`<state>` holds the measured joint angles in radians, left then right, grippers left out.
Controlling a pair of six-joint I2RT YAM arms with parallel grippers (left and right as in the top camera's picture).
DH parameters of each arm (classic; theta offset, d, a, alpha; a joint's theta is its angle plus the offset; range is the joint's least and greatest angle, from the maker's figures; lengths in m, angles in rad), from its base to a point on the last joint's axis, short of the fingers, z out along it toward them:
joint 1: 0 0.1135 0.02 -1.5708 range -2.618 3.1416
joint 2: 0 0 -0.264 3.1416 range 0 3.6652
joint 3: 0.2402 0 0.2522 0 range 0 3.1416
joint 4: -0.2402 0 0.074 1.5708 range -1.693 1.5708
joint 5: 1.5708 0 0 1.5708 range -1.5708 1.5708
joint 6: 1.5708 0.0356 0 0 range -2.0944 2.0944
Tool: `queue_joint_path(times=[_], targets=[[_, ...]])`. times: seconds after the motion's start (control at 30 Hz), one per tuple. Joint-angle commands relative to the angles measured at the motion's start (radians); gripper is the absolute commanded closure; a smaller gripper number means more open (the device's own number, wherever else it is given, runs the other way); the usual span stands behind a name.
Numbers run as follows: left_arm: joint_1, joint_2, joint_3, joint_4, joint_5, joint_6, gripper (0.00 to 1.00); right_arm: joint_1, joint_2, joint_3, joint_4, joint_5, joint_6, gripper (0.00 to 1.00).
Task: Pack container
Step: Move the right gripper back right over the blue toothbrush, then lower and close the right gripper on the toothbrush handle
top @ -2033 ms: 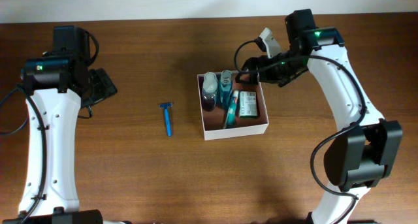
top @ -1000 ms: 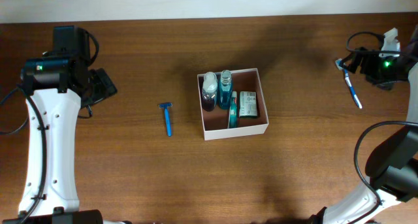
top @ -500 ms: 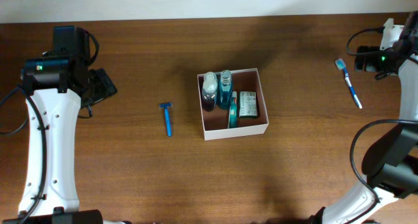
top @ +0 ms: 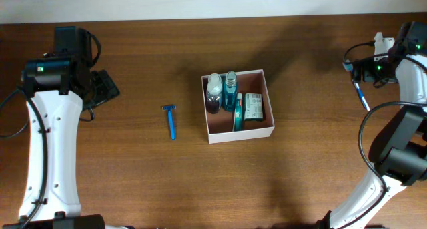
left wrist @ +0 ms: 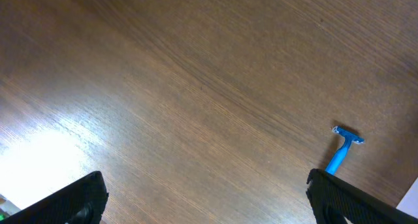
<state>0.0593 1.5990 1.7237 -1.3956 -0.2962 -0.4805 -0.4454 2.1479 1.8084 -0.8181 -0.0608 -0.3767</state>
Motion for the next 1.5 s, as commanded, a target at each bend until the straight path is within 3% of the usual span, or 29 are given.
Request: queue_joint_path(times=[0.0,1.07,1.47], targets=[[0.002,0.006,-0.003,-0.001,-0.007,-0.013,0.01,-0.008,0.032,0.015,0.003,-0.043,-0.012,0.02],[0.002,0.005,-0.003,-0.001,-0.007,-0.013,0.01,-0.034,0.166,0.014,0.005,-0.060,-0.095,0.00],[0.002,0.005,-0.003,-0.001,-0.007,-0.013,0.01,-0.041,0.179,0.008,0.006,-0.094,-0.095,0.05]])
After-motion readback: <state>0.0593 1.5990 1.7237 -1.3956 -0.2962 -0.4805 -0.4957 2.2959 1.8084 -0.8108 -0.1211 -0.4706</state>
